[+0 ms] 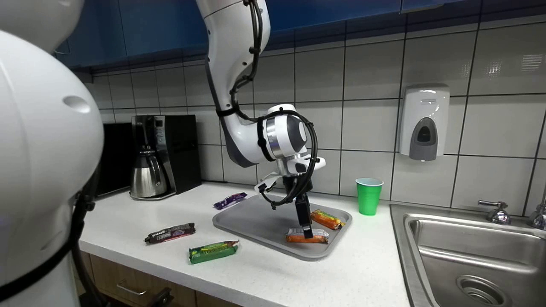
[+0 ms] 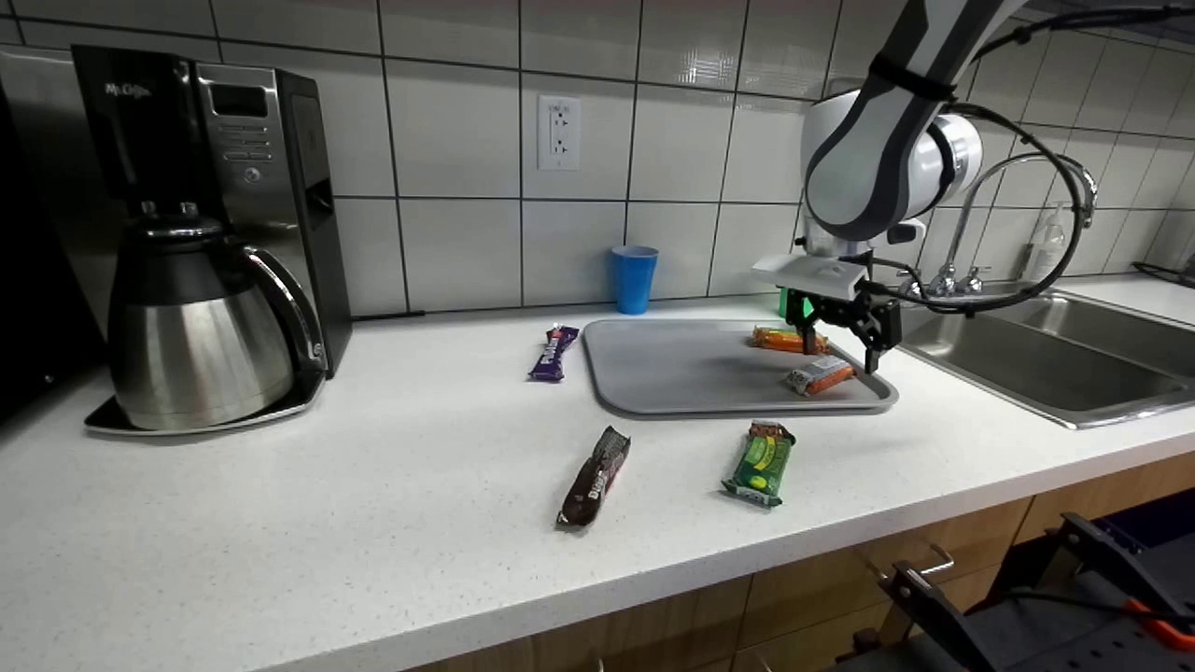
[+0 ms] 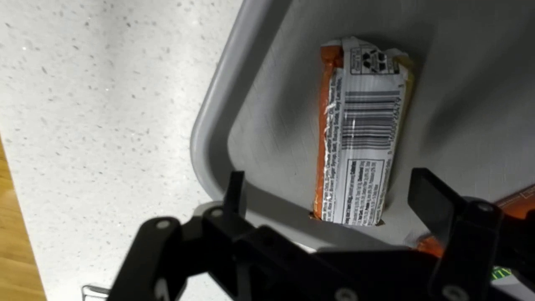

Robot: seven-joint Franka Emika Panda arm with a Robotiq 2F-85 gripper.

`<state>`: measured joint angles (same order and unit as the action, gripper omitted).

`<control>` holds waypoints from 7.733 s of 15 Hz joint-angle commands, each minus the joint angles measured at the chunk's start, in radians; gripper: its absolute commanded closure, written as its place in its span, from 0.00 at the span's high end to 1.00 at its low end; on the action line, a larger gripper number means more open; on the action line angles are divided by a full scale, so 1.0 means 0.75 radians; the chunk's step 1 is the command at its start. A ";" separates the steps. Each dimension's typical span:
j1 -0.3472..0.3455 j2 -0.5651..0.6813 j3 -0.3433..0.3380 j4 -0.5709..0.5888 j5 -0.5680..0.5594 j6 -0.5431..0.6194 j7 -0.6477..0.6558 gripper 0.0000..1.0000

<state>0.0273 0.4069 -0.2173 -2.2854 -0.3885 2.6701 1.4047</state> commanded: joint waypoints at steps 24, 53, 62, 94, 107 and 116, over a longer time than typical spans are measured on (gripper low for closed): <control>0.101 0.069 -0.090 0.071 0.117 0.060 -0.071 0.17; 0.127 -0.371 -0.029 -0.353 -0.053 0.012 -0.052 0.17; 0.133 -0.351 0.001 -0.418 -0.063 0.013 -0.015 0.17; 0.124 -0.342 -0.015 -0.506 -0.145 -0.003 0.127 1.00; 0.099 -0.355 0.008 -0.369 -0.112 -0.015 0.110 1.00; 0.079 -0.286 0.006 -0.211 -0.080 -0.009 0.098 1.00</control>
<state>0.1134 0.1696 -0.2348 -2.4986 -0.4687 2.6948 1.4774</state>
